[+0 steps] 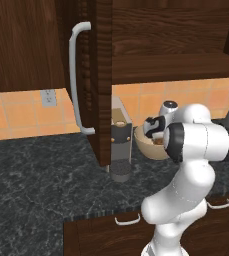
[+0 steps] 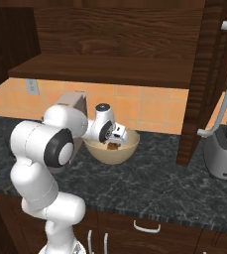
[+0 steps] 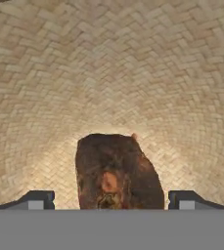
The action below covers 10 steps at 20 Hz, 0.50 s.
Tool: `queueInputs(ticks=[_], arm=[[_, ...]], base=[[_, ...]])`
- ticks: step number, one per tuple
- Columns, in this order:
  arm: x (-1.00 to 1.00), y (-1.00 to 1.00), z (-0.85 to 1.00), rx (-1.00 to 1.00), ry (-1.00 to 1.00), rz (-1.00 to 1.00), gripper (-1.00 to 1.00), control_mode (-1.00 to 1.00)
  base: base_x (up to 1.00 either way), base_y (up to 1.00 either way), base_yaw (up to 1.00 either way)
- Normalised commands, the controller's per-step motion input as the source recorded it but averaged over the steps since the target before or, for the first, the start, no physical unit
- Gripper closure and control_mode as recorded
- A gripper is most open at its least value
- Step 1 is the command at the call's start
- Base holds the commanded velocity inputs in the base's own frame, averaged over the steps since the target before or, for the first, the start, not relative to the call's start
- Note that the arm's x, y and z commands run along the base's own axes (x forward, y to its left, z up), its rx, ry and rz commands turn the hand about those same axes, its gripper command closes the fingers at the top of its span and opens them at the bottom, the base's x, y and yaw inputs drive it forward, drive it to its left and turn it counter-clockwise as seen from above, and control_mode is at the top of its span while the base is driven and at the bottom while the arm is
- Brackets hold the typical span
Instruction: Open the cabinet, pick up the bread from the cabinet and place it in the basket. Then move the basket to the dining counter.
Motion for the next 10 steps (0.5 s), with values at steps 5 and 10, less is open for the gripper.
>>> queueInputs(ticks=[5, 10], arm=[[0.0, 0.0, 0.27, 0.0, 0.0, 0.02, -1.0, -1.0], [-0.36, -0.14, 0.71, 0.0, -0.01, 0.01, -1.0, -1.0]], base=[[0.0, 0.0, 0.0], [0.0, 0.0, 0.0]])
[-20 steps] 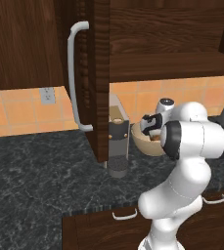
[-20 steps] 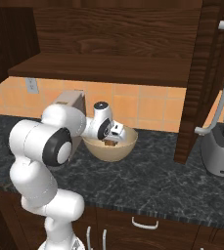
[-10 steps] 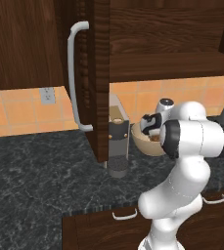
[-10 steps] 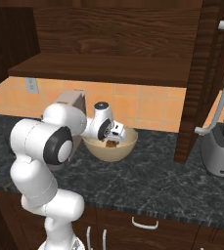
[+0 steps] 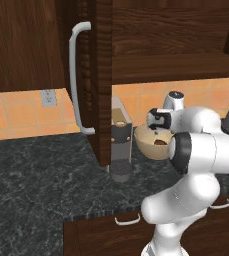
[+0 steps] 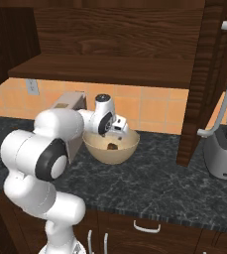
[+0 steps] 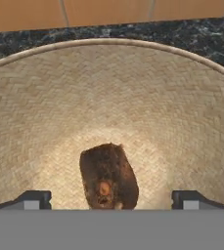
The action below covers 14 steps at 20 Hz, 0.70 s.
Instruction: Open the cabinet, pick up the bread from the cabinet and place it in the basket. Then move the basket to the dining counter.
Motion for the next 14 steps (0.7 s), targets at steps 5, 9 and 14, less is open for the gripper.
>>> queueInputs(ticks=[5, 9, 14], arm=[[-0.7, -0.22, 0.34, 0.0, -0.05, -0.05, -1.0, -1.0], [-0.66, -0.48, 0.07, 0.07, 0.0, -0.22, -1.0, -1.0], [-0.24, -0.2, 0.0, 0.04, 0.01, -0.32, -1.0, -1.0]], base=[[0.0, 0.0, 0.0], [0.0, 0.0, 0.0], [0.0, 0.0, 0.0]])
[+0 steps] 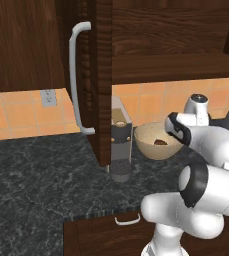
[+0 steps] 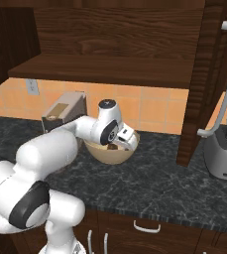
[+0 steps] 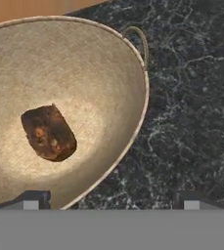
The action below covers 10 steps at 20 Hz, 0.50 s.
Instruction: Open the cabinet, pick up the bread from the cabinet and place it in the basket. Then move the basket to the dining counter.
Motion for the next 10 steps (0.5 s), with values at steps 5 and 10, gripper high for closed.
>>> queueInputs(ticks=[5, 10], arm=[[0.15, 0.01, -0.05, 0.05, 0.08, -0.32, -1.0, -1.0], [0.26, 0.01, -0.42, 0.1, 0.09, -0.2, -1.0, -1.0]], base=[[0.0, 0.0, 0.0], [0.0, 0.0, 0.0]])
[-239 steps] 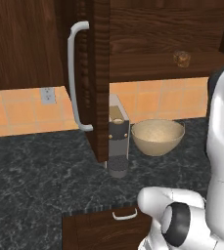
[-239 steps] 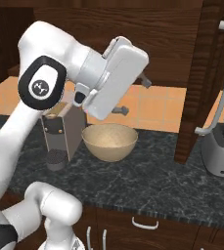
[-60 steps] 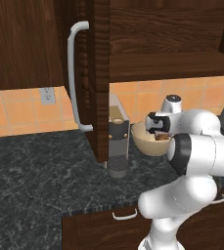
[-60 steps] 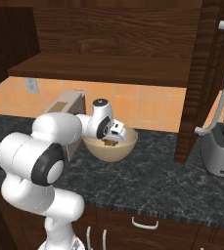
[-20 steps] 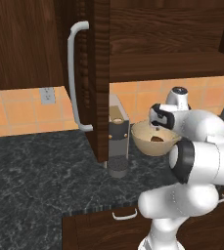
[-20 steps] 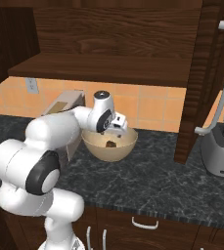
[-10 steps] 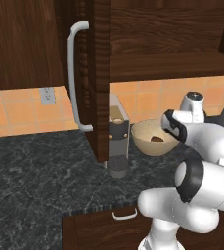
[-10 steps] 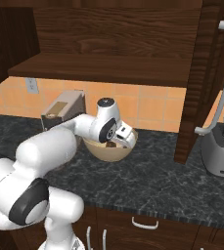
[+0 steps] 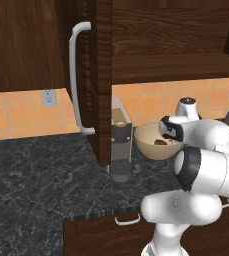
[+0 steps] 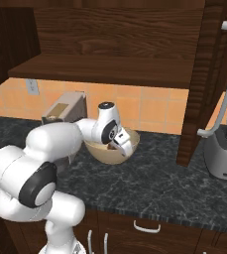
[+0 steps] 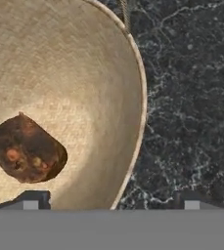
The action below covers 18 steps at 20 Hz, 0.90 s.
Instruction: Open the cabinet, pick up the bread from the cabinet and place it in the basket. Then move the basket to the dining counter.
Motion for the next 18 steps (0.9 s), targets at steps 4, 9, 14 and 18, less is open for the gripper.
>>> queueInputs(ticks=[4, 9, 14, 18], arm=[[0.51, 0.01, -0.59, 0.11, 0.0, -0.07, -1.0, -1.0], [0.17, 0.0, -0.45, 0.09, 0.0, -0.01, -1.0, -1.0], [-0.25, 0.32, -0.82, 0.01, 0.0, -0.01, 1.0, -1.0], [-0.03, 0.6, -0.69, 0.0, -0.02, -0.05, 1.0, -1.0]], base=[[0.0, 0.0, 0.0], [0.0, 0.0, 0.0], [0.0, 0.0, 0.0], [0.0, 0.0, 0.0]])
